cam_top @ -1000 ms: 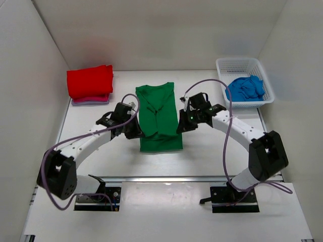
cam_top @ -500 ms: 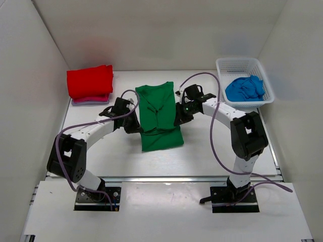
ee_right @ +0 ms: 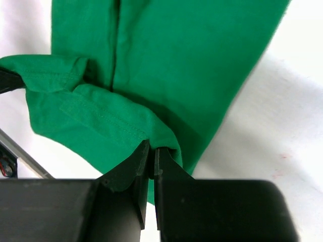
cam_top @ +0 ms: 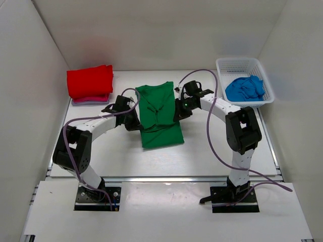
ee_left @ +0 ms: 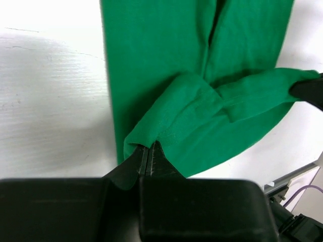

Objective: Fold and stack the t-shirts
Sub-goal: Fold the folded rectangular tshirt in 1/3 of the way

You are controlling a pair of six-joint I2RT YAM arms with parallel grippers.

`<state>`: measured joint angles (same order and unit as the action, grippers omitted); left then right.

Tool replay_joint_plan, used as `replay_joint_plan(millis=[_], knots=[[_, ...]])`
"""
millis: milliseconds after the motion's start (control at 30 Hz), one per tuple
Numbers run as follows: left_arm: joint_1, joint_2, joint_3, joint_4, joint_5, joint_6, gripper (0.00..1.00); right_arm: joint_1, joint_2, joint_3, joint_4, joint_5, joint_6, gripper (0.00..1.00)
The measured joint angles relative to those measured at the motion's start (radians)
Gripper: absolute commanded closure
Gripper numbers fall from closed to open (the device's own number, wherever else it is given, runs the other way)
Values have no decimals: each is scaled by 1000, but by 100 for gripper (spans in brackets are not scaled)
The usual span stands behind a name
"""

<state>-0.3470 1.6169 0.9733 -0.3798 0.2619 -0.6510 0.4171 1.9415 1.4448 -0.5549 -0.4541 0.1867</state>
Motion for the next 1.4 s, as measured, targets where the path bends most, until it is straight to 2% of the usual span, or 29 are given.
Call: replay_joint_plan(millis=[233,300,333,400,433,467,500,533,600,667,867,1033,1167,1267,1400], knots=[[17,12,2,26,-3,-2,97,-26,32,24,2,-17,0,98],[22,14,2,38,-3,-2,89,-31,46,42,2,-21,1,88],[24,17,2,46,-3,-4,88,-34,52,50,3,-25,3,86],[27,26,2,62,-3,-9,79,-34,61,62,5,-31,5,80],[29,32,2,72,-3,-12,72,-35,66,68,8,-35,5,77],[31,41,3,79,-2,-13,65,-36,71,72,14,-42,8,70],[33,53,5,90,0,-20,52,-39,72,72,21,-47,10,61],[35,63,8,99,2,-20,46,-41,73,72,24,-50,18,57],[43,86,14,122,8,-39,44,-50,73,72,40,-58,26,48],[50,100,17,151,8,-60,43,-61,73,72,61,-63,39,45],[62,80,-22,313,9,-105,39,-93,67,54,146,-59,72,44],[64,78,-23,370,45,-93,39,-102,48,10,167,-51,64,47],[65,77,-23,338,42,-68,39,-96,43,-5,151,-34,26,49],[59,65,-23,277,-2,-39,39,-85,41,-5,145,-22,-7,52],[42,43,-19,185,-74,4,39,-72,41,-4,128,3,-39,53]])
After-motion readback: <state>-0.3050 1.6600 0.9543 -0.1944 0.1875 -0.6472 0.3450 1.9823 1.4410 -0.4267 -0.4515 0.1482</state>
